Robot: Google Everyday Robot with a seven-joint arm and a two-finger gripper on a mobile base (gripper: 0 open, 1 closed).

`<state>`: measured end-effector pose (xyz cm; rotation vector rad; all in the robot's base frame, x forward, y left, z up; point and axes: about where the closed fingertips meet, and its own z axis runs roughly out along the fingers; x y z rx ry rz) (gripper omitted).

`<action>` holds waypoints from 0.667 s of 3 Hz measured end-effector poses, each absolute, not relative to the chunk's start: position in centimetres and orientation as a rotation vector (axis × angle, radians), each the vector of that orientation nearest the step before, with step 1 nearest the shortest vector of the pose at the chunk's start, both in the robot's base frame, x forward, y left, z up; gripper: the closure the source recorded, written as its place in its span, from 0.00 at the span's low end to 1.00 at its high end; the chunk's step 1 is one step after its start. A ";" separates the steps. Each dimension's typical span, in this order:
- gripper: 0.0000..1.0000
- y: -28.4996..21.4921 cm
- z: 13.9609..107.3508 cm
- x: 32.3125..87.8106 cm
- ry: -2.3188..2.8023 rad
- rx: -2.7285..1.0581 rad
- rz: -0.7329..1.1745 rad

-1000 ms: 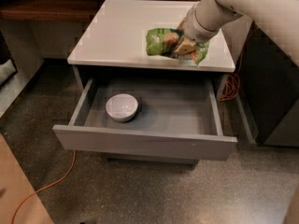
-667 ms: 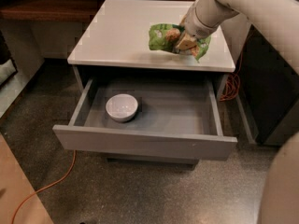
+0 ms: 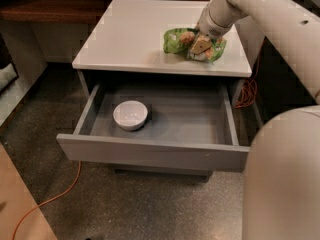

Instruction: Pick green rice chip bag from top drawer and place on counter

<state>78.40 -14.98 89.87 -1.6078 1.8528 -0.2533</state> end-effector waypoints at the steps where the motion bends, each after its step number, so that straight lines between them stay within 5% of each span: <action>1: 0.15 -15.0 89.7 78.9 1.856 -1.605 -0.255; 2: 0.00 -14.8 89.4 78.8 1.857 -1.610 -0.250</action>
Offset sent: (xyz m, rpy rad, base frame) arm 0.0043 0.0001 -0.0023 -0.0002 0.0013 -0.0022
